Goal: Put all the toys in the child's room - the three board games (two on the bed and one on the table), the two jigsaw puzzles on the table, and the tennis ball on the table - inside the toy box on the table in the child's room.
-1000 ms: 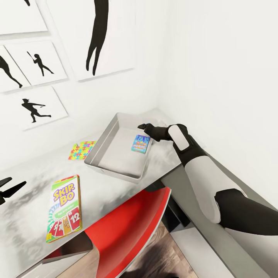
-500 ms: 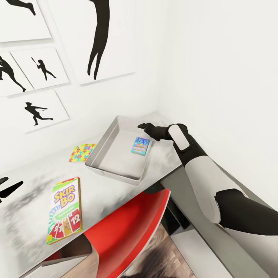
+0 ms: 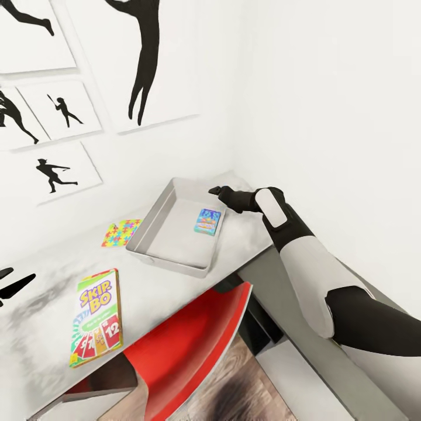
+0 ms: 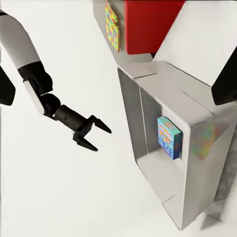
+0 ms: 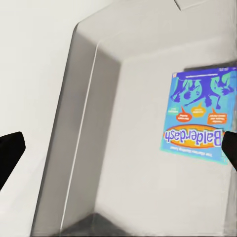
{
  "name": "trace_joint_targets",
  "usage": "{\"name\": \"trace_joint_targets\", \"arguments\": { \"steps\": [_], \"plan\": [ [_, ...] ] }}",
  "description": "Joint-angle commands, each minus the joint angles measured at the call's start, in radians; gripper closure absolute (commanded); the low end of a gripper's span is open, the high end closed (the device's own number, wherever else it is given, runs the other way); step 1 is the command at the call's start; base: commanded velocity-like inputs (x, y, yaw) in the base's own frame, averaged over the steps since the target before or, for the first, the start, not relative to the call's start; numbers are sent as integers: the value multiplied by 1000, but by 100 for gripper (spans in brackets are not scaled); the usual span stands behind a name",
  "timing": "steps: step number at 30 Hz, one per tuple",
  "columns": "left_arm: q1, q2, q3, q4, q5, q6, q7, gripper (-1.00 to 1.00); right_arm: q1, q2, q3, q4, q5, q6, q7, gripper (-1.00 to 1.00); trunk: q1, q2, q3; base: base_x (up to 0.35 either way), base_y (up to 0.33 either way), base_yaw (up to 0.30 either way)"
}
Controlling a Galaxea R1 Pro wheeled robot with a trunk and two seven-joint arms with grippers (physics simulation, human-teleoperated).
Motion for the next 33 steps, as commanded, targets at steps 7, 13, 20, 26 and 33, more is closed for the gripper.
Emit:
{"name": "trace_joint_targets", "arguments": {
  "steps": [7, 13, 20, 26, 33],
  "plan": [
    [-1, 3, -1, 0, -1, 11, -4, -100, -1, 0, 5, -1, -10, -1, -10, -100, 0, -2, 9, -109, 12, -80],
    [-1, 4, -1, 0, -1, 10, -4, -100, -1, 0, 3, -1, -10, -1, -10, -100, 0, -2, 13, -12, 1, -71],
    [-1, 4, -1, 0, -1, 8, -4, -100, -1, 0, 1, 0, -10, -1, -11, -100, 0, -2, 14, -59, 0, -242],
    [-1, 4, -1, 0, -1, 8, -4, -100, 0, -2, -1, 0, -9, -1, -11, -100, 0, -2, 16, -177, 0, -271],
    [-1, 5, -1, 0, -1, 6, -4, -100, 1, -2, 0, 0, -9, -3, -11, -100, 0, -2, 17, -14, 0, -45]
  ]
}}
